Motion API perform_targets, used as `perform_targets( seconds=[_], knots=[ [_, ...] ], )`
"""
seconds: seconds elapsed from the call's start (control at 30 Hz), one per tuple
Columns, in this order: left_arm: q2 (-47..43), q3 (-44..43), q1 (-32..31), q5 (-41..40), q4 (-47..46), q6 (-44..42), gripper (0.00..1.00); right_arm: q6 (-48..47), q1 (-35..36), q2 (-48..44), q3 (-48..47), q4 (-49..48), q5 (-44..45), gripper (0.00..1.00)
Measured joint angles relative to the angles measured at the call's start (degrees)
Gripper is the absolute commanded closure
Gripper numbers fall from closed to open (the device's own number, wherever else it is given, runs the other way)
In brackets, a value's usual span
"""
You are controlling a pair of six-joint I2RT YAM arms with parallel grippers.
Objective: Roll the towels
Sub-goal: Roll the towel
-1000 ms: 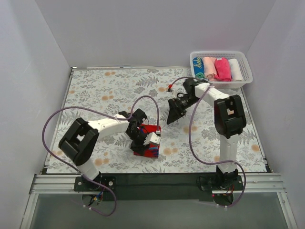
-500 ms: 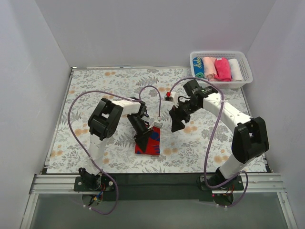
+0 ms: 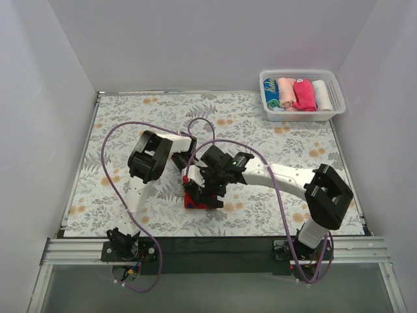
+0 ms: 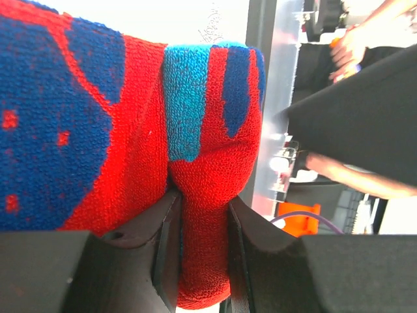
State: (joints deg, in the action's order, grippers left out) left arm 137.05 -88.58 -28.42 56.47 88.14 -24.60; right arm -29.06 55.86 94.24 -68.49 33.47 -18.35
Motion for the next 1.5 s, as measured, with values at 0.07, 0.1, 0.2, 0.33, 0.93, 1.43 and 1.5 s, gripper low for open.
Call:
perform_targets(
  seconds=[0.07,0.1,0.2,0.33,0.93,1.43,1.5],
  knots=[
    [0.6,-0.5,0.3,0.2,0.8,0.0,0.81,0.4,2.0,1.1,1.5,-3.0,1.9,0.28],
    [0.8,-0.7,0.4,0.2,1.0,-0.1,0.80,0.5,2.8,1.9,2.1,-4.5,2.7,0.30],
    [1.2,-1.2,0.7,0.3,1.5,-0.2,0.80,0.5,4.2,3.6,3.9,-8.4,4.3,0.34],
    [1.2,-1.2,1.4,0.6,1.4,-0.3,0.77,-0.1,5.0,5.0,6.6,-11.9,6.0,0.54],
    [-12.6,0.1,15.1,-0.5,-16.2,0.5,0.42,-2.5,0.6,6.7,6.3,-10.1,-4.6,0.99],
    [-67.6,35.6,18.9,-9.3,-41.0,-2.9,0.34,1.4,-10.4,26.9,-11.4,11.4,-32.7,0.99],
    [-73.9,40.7,14.1,-11.6,-42.6,-4.3,0.32,1.3,-10.9,29.2,-13.0,13.6,-35.3,0.99]
  ],
)
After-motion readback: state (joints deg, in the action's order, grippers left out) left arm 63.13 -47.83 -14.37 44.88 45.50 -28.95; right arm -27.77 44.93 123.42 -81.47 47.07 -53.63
